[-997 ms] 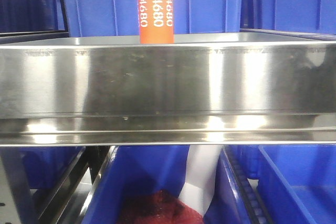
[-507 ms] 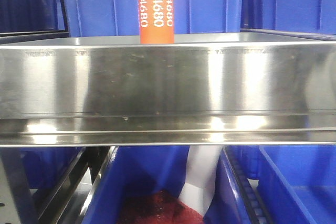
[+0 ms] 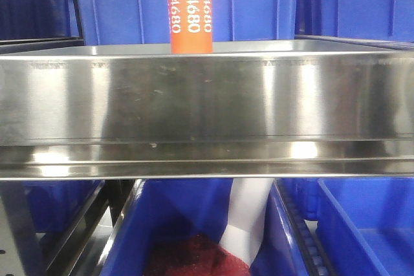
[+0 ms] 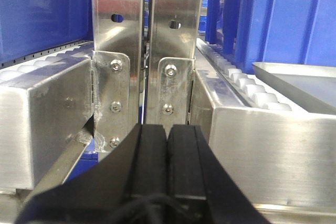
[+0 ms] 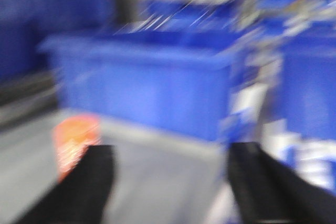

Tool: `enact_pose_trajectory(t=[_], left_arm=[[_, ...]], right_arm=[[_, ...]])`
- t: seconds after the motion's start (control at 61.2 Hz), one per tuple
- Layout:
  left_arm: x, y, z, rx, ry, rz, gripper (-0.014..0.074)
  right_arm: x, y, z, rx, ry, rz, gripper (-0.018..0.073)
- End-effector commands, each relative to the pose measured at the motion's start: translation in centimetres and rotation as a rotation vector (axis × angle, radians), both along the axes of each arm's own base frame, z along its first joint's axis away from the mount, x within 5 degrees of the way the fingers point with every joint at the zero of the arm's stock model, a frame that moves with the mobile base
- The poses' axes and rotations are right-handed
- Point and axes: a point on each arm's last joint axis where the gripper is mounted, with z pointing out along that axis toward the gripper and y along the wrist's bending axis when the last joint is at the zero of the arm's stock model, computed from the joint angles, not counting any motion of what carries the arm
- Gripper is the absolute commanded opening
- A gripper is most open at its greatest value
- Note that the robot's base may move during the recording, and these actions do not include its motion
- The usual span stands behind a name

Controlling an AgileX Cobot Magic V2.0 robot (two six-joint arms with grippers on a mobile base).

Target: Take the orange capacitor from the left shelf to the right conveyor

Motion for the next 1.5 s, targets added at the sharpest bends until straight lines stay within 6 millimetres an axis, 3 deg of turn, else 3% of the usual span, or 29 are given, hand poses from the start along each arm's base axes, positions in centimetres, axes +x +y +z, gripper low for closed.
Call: enact_pose_trajectory(t=[0.0, 0.311, 0.523, 1.03, 1.488], left_arm=[[-0.2, 0.0, 1.1, -0.002, -0.111, -0.004, -0.0105], [-0.2, 0.0, 1.1, -0.002, -0.111, -0.004, -0.0105], [-0.2, 0.0, 1.1, -0.002, -0.111, -0.004, -0.0105], [-0.2, 0.0, 1.1, -0.002, -0.111, -0.004, -0.0105], [-0.2, 0.0, 1.1, -0.002, -0.111, -0.004, -0.0105]], right_arm=[[1.3, 1.8, 1.5, 0.026, -0.053, 0.059, 0.0626], [6.7, 8.2, 0.0, -0.026, 0.043, 0.171, 0.0625], [9.2, 10.8, -1.6, -0.015, 0.059, 0.195, 0.0625], [12.2, 13.1, -5.4, 0.015, 0.037, 0.195, 0.0625], [14.3, 13.4, -7.4, 0.058, -0.026, 0.170, 0.0620]])
